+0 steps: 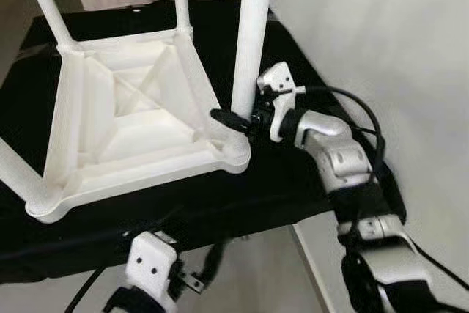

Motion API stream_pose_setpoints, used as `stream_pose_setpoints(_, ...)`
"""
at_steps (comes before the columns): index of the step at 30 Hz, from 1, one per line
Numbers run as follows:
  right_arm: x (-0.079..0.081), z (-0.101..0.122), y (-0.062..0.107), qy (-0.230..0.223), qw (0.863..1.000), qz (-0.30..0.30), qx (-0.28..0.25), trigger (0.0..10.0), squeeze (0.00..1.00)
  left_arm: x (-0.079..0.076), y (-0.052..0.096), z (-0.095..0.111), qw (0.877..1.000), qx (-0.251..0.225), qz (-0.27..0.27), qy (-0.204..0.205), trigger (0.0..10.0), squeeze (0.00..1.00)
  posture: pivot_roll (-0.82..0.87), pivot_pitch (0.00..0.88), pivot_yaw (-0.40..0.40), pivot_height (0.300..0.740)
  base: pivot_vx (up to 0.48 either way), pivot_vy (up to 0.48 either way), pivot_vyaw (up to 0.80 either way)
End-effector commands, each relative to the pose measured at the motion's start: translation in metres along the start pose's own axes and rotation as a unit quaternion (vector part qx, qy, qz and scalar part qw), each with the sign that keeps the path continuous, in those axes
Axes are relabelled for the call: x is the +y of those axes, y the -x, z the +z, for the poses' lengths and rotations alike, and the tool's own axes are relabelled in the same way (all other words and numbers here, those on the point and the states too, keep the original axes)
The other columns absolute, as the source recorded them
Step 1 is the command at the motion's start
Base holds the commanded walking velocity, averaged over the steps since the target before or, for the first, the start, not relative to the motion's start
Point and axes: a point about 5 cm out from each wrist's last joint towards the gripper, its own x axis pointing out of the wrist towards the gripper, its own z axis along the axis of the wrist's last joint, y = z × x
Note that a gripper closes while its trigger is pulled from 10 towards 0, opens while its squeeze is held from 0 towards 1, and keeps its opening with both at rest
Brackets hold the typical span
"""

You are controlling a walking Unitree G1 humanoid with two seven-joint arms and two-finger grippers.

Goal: Building children table

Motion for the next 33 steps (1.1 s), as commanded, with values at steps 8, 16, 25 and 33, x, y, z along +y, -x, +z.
stream_pose_setpoints(8,-0.002,-0.006,-0.005,0.009,0.997,0.068,0.029,0.0,0.00,0.008,0.004,0.002,0.997,0.002,0.064,-0.038,10.0,0.00,-0.01,0.173,-0.052,0.740,0.000,0.000,0.00)
stream_pose_setpoints(16,-0.006,-0.007,0.000,0.005,0.989,0.144,0.026,0.0,0.00,0.006,0.006,0.002,0.997,0.006,0.068,-0.045,10.0,0.00,0.00,0.181,-0.039,0.740,0.000,0.000,0.00)
stream_pose_setpoints(25,-0.003,-0.028,0.001,0.002,0.992,0.109,0.068,0.0,0.00,0.005,0.008,0.002,0.996,0.008,0.072,-0.047,10.0,0.00,0.00,0.188,-0.048,0.740,0.000,0.000,0.00)
stream_pose_setpoints(33,0.049,-0.099,0.028,-0.053,0.963,-0.211,0.158,0.0,0.00,0.006,0.009,0.004,0.998,0.000,0.061,-0.036,10.0,0.00,-0.02,0.204,-0.046,0.740,0.000,0.000,0.00)
